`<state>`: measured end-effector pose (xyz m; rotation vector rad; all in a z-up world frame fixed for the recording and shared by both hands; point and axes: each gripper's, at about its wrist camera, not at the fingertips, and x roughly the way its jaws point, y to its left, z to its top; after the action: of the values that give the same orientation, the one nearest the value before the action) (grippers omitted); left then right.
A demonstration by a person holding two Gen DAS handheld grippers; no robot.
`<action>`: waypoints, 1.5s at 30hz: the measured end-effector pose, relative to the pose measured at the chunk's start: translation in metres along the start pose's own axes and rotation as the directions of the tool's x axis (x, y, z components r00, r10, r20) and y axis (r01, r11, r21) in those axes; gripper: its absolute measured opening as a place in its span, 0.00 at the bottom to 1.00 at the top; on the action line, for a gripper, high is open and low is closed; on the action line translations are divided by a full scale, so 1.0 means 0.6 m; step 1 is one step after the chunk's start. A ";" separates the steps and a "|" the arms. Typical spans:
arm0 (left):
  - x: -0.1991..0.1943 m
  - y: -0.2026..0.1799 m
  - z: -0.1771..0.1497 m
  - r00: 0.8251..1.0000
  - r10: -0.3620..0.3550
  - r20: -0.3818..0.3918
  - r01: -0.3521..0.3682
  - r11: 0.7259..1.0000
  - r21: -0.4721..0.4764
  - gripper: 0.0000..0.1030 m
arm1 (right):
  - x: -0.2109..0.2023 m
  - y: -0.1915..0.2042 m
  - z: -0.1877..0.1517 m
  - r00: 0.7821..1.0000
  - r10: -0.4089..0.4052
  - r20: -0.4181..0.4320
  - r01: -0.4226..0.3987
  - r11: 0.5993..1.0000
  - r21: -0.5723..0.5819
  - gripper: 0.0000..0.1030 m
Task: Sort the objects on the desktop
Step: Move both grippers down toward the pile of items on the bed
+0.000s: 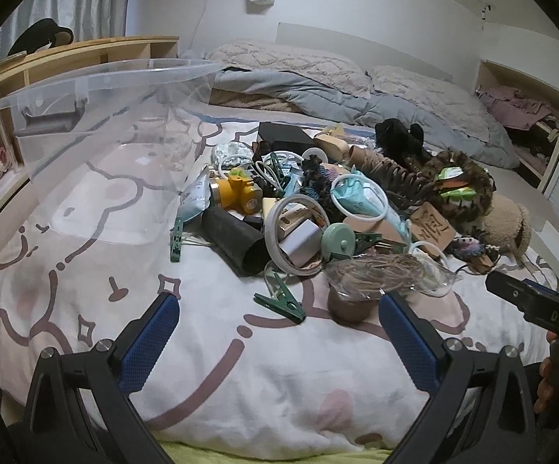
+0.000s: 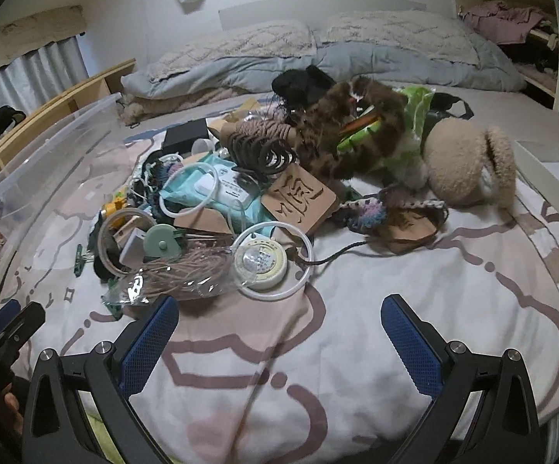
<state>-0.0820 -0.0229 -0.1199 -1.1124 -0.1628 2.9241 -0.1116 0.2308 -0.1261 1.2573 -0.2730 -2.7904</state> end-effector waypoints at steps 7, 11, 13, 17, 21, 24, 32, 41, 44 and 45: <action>0.027 -0.008 0.010 1.000 -0.010 -0.009 0.010 1.000 0.026 1.00 | 0.048 -0.023 0.018 0.999 0.016 -0.052 -0.013 0.998 0.061 1.00; 0.046 -0.019 0.031 0.999 -0.038 -0.010 0.038 0.998 0.057 1.00 | 0.071 -0.036 0.032 0.998 0.003 -0.062 0.003 0.997 0.083 1.00; 0.054 -0.021 0.043 0.999 -0.042 -0.007 0.043 0.997 0.071 1.00 | 0.081 -0.040 0.038 0.998 -0.006 -0.062 0.011 0.996 0.086 1.00; 0.072 -0.022 0.062 0.999 -0.040 -0.006 0.041 0.995 0.090 1.00 | 0.105 -0.049 0.049 0.998 -0.025 -0.064 0.030 0.995 0.091 1.00; 0.095 -0.019 0.083 1.000 -0.002 0.000 0.002 0.990 0.143 1.00 | 0.126 -0.053 0.058 0.997 -0.036 -0.065 0.042 0.996 0.081 1.00; 0.110 -0.010 0.093 0.999 0.031 0.012 -0.032 0.986 0.166 1.00 | 0.143 -0.056 0.063 0.996 -0.065 -0.068 0.069 0.996 0.063 1.00; 0.153 0.030 0.057 0.994 0.026 -0.108 -0.015 0.994 0.108 1.00 | 0.183 -0.063 0.049 0.988 -0.046 -0.151 0.055 0.997 0.059 1.00; 0.155 0.047 0.042 0.989 -0.010 -0.144 0.017 0.999 0.043 1.00 | 0.177 -0.042 0.038 0.989 -0.017 -0.150 0.021 0.999 0.024 1.00; 0.151 0.059 0.047 0.991 -0.009 -0.133 0.010 1.000 0.005 1.00 | 0.174 -0.031 0.035 0.989 0.010 -0.147 -0.009 1.000 0.008 1.00; 0.151 0.063 0.048 0.991 -0.010 -0.130 0.009 1.000 -0.005 1.00 | 0.174 -0.027 0.035 0.988 0.035 -0.150 -0.035 0.999 0.005 1.00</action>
<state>-0.1677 -0.0589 -0.1620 -1.2936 -0.1719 2.8321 -0.1962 0.2354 -0.1925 1.4388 -0.2852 -2.6495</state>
